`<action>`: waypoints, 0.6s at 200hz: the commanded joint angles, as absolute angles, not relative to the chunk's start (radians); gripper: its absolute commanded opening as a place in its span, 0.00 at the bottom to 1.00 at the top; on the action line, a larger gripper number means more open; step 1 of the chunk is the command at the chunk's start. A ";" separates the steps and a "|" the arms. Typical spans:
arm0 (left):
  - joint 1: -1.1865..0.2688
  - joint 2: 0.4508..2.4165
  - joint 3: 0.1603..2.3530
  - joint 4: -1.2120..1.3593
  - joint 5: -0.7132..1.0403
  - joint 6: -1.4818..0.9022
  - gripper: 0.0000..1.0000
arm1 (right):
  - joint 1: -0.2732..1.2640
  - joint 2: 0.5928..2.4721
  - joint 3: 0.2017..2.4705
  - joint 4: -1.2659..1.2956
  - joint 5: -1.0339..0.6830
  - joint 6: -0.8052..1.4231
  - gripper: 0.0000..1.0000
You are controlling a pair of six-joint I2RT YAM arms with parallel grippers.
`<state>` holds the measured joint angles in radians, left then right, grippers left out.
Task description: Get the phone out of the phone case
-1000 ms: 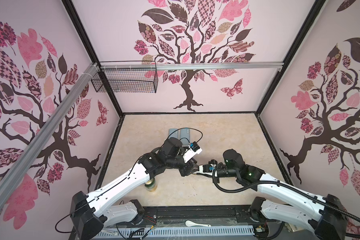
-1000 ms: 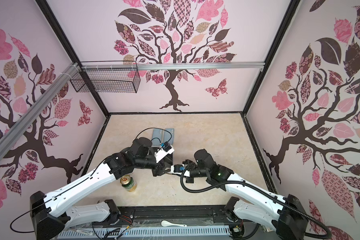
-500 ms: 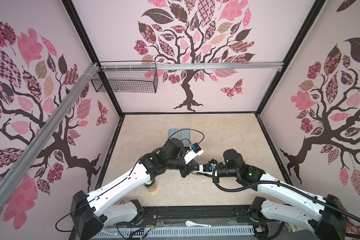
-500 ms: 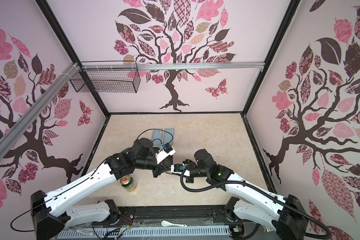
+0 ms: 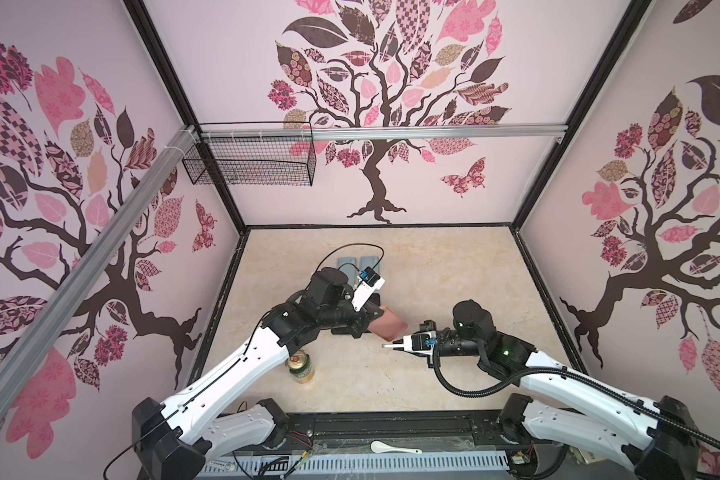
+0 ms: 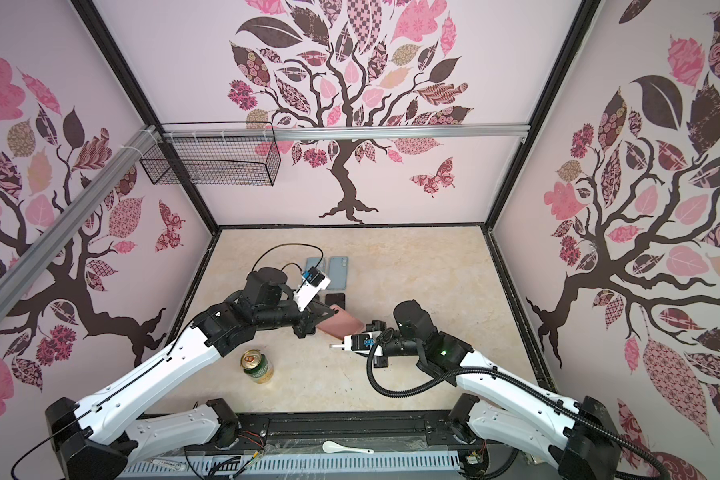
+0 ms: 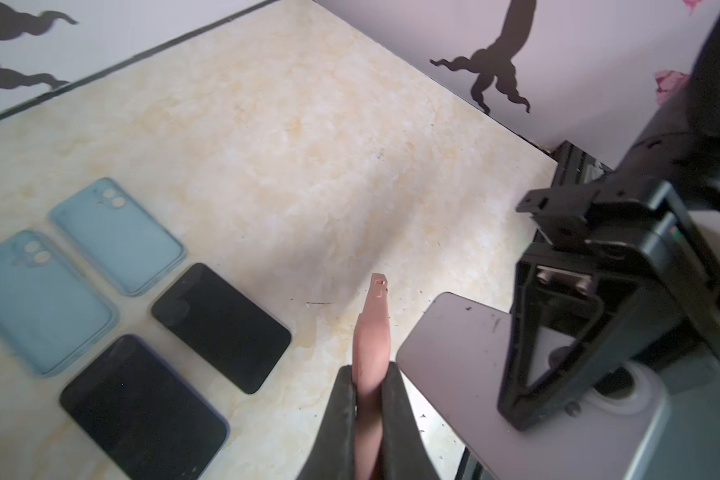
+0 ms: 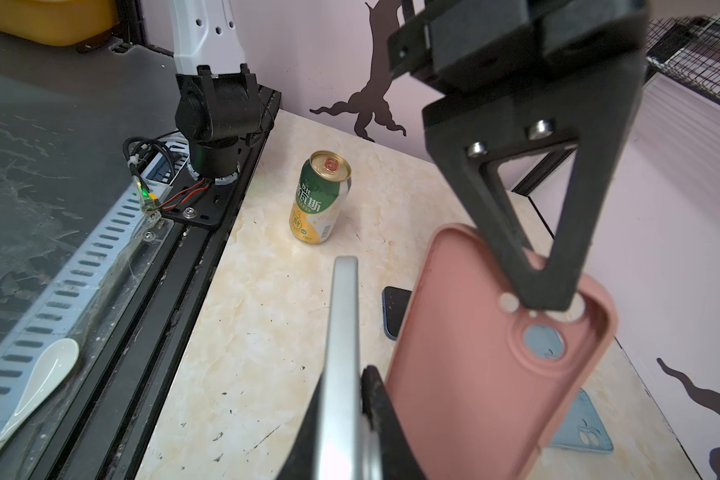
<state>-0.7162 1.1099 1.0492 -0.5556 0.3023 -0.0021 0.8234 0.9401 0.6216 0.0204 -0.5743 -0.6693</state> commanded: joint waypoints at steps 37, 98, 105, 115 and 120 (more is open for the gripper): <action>-0.691 1.007 1.024 -0.572 0.094 -0.038 0.00 | 0.822 0.957 0.634 0.096 -0.488 -0.396 0.00; -0.662 0.937 0.995 -0.618 0.000 -0.063 0.00 | 0.820 1.161 0.799 -0.114 -0.261 -0.052 0.00; -0.660 0.938 0.995 -0.624 0.000 -0.064 0.00 | 0.818 1.182 0.817 -0.137 -0.250 -0.031 0.00; -0.659 0.936 0.995 -0.630 -0.003 -0.064 0.00 | 0.817 1.211 0.836 -0.161 -0.236 0.004 0.00; -0.658 0.933 0.992 -0.631 -0.004 -0.067 0.00 | 0.813 1.223 0.845 -0.172 -0.233 0.022 0.00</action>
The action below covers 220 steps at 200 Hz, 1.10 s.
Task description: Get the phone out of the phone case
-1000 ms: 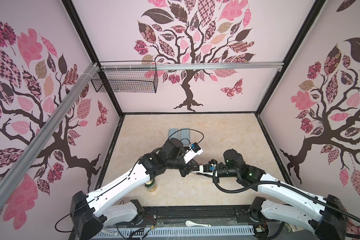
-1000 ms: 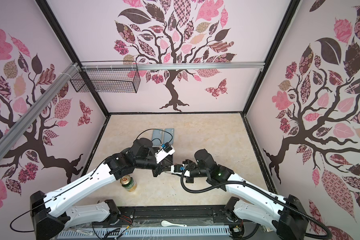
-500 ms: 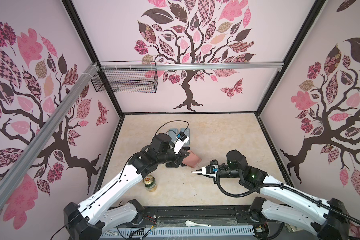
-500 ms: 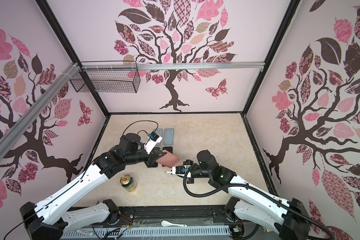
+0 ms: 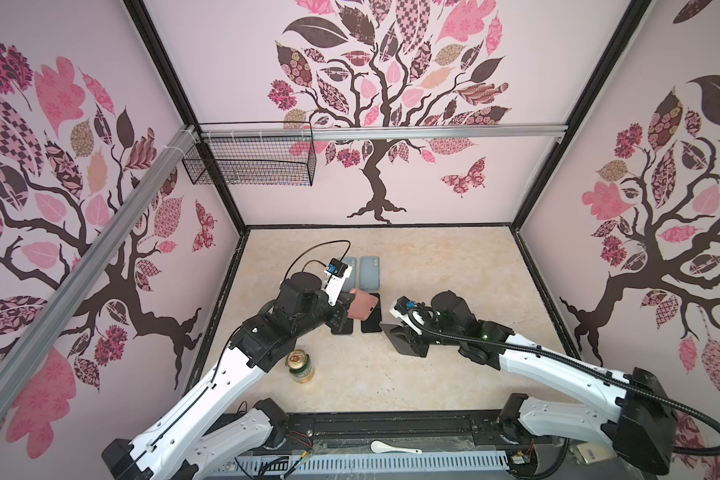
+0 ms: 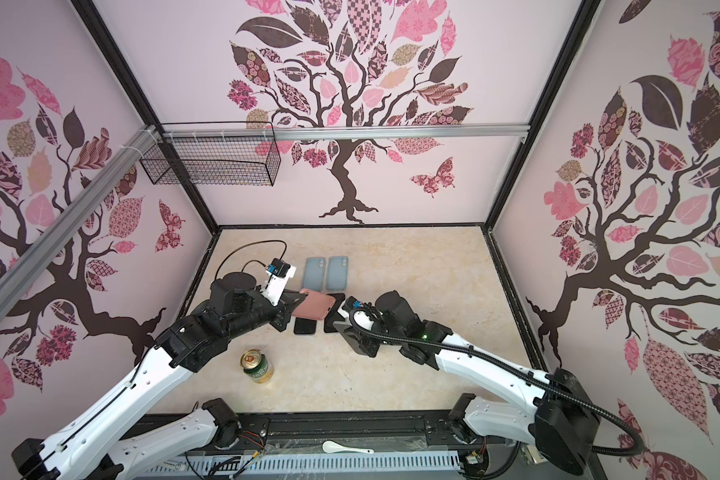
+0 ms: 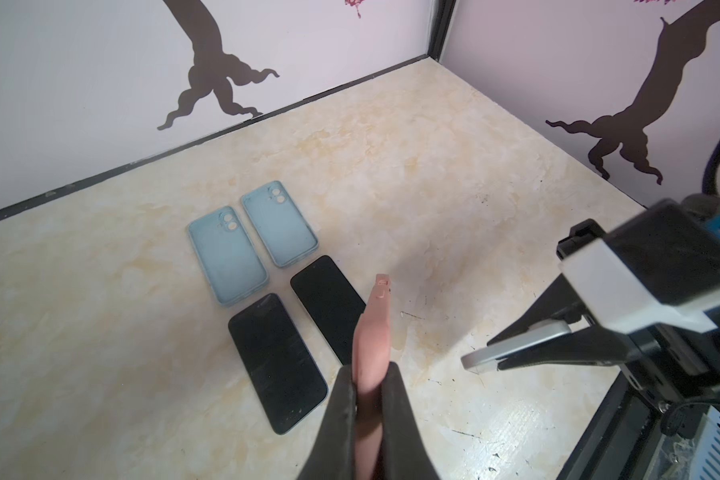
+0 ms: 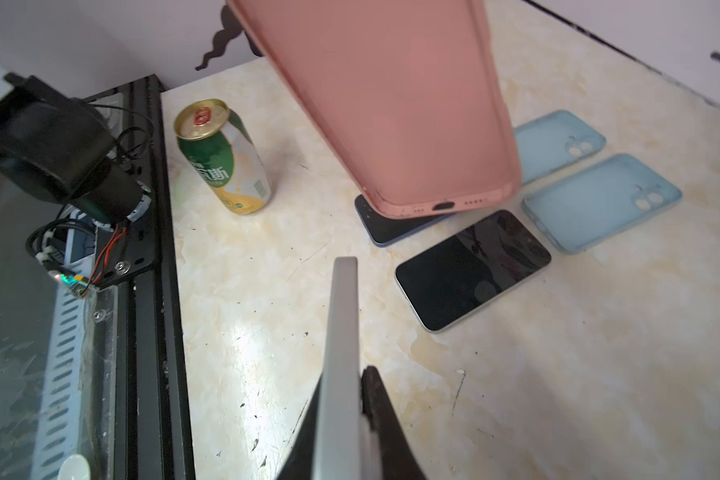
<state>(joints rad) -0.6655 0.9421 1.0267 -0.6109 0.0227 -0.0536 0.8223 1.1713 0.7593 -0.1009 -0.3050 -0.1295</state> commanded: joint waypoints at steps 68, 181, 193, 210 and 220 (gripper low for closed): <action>-0.595 0.910 0.966 -0.613 0.020 -0.090 0.00 | 0.796 1.472 1.147 -0.531 -0.220 0.249 0.00; -0.474 0.915 0.976 -0.617 0.071 -0.095 0.00 | 0.653 1.664 1.334 -0.652 -0.397 0.392 0.00; -0.474 0.921 0.979 -0.618 0.074 -0.093 0.00 | 0.577 1.703 1.331 -0.656 -0.488 0.416 0.00; -0.473 0.930 0.980 -0.617 0.086 -0.093 0.00 | 0.506 1.761 1.333 -0.666 -0.550 0.423 0.00; -0.472 0.931 0.980 -0.617 0.093 -0.093 0.00 | 0.480 1.794 1.341 -0.670 -0.546 0.421 0.00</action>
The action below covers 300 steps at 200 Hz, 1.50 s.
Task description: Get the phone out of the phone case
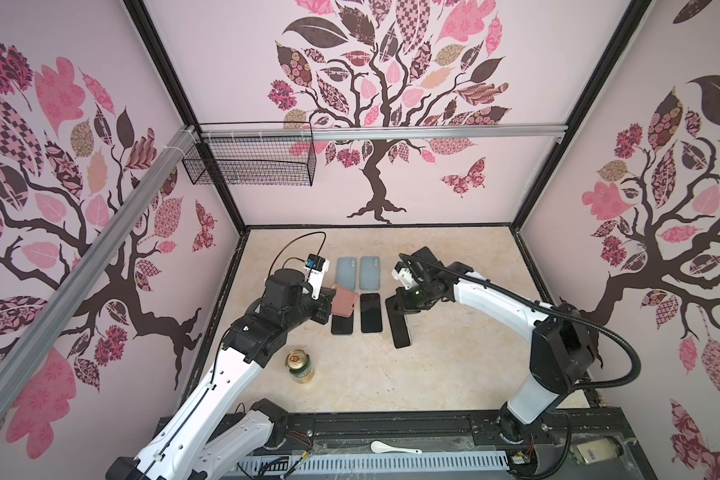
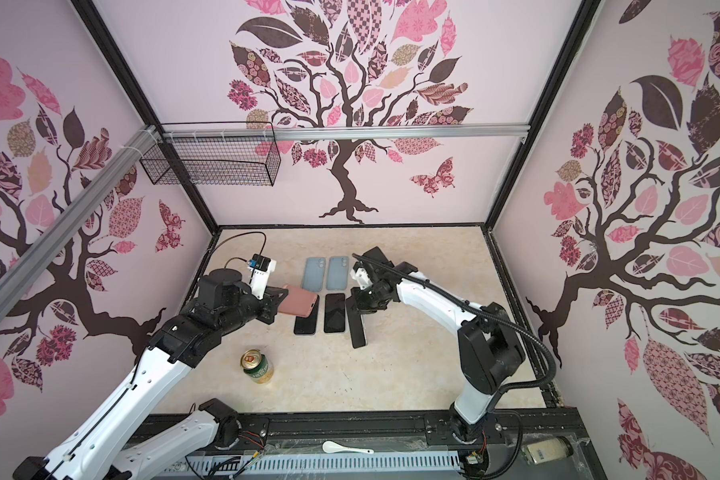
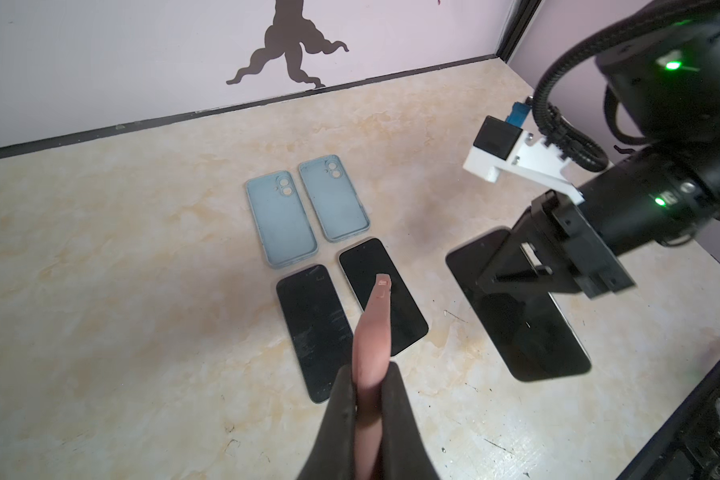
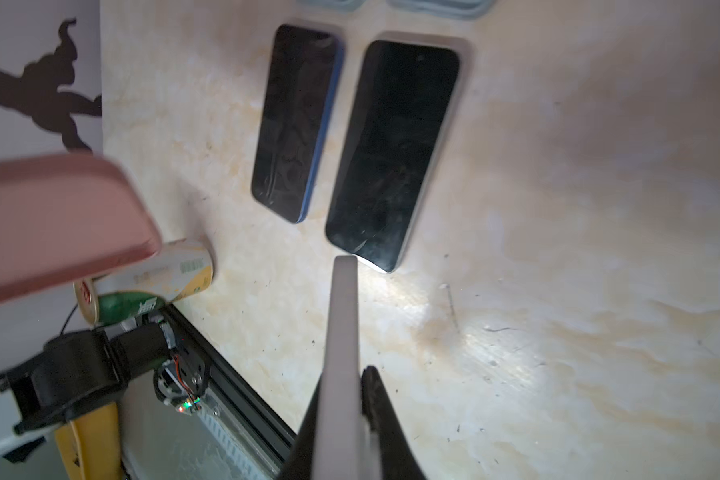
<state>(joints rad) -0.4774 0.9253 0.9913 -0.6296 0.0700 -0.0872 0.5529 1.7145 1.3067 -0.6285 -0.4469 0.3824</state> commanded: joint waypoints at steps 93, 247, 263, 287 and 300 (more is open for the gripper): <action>-0.471 1.048 1.006 -0.574 0.274 -0.079 0.00 | 0.385 2.011 1.446 -0.624 -0.661 0.404 0.00; -0.471 1.024 1.002 -0.624 0.288 -0.083 0.00 | 0.359 2.217 1.599 -0.653 -0.760 0.365 0.09; -0.471 1.022 1.001 -0.628 0.290 -0.081 0.00 | 0.356 2.226 1.596 -0.646 -0.770 0.362 0.10; -0.471 1.019 1.001 -0.633 0.291 -0.082 0.00 | 0.344 2.228 1.586 -0.631 -0.782 0.357 0.14; -0.471 1.020 1.002 -0.636 0.293 -0.081 0.00 | 0.335 2.228 1.580 -0.629 -0.789 0.352 0.17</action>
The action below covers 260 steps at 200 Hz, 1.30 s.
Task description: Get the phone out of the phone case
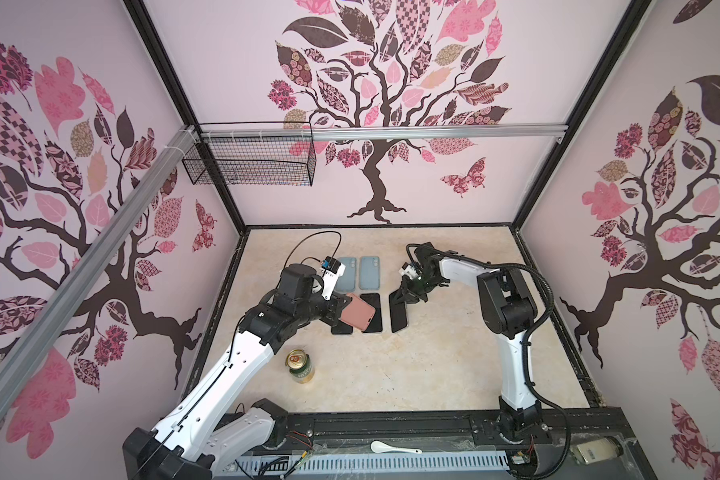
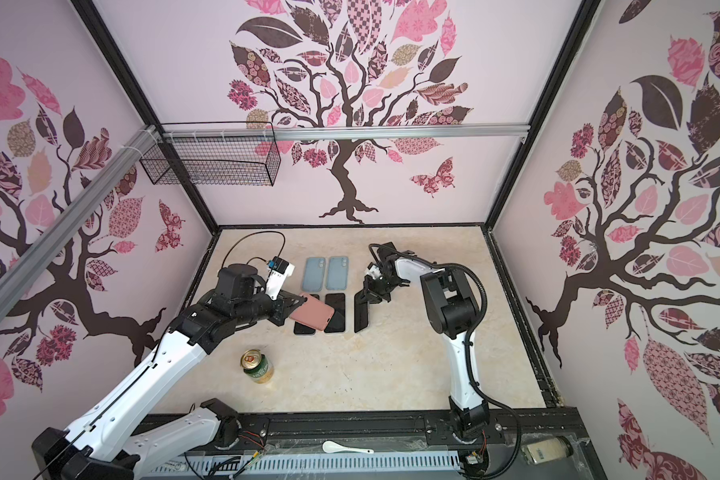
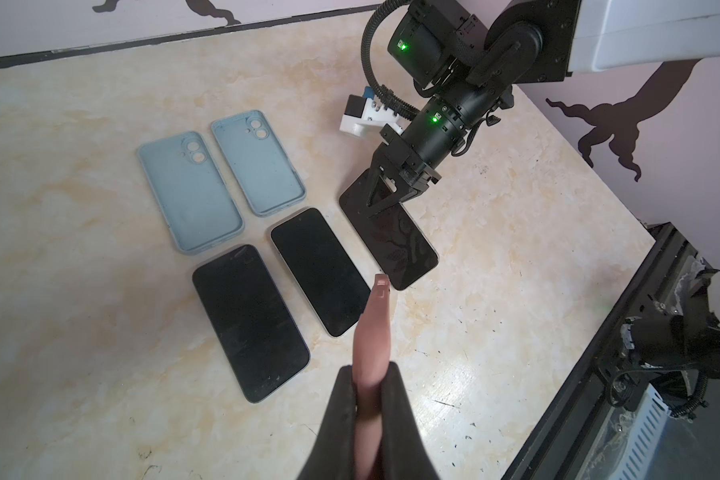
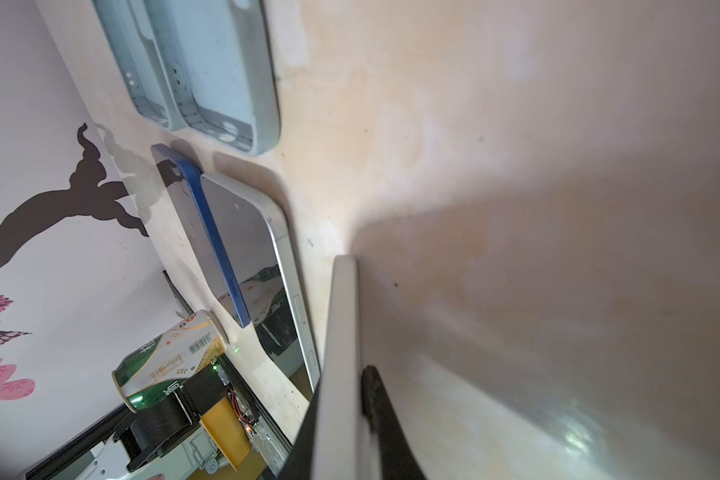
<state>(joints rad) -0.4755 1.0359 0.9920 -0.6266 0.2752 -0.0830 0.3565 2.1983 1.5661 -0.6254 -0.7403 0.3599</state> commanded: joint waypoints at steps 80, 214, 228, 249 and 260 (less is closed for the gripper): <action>-0.471 1.034 1.006 -0.646 0.311 -0.067 0.00 | 0.300 2.222 1.535 -0.606 -0.795 0.339 0.34; -0.467 0.998 0.969 -0.606 0.305 -0.104 0.00 | 0.269 1.988 1.336 -0.553 -0.418 0.380 0.39; -0.443 0.988 0.953 -0.582 0.306 -0.132 0.00 | 0.286 1.928 1.293 -0.527 -0.363 0.385 0.43; -0.357 0.965 0.914 -0.531 0.356 -0.203 0.00 | 0.357 1.853 1.247 -0.498 -0.240 0.381 0.51; -0.296 0.946 0.885 -0.495 0.393 -0.246 0.00 | 0.404 1.831 1.240 -0.491 -0.174 0.376 0.55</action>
<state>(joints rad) -0.3889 0.9813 0.9546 -0.5831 0.3290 -0.1463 0.3115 1.9217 1.2514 -0.5236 -0.3740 0.3717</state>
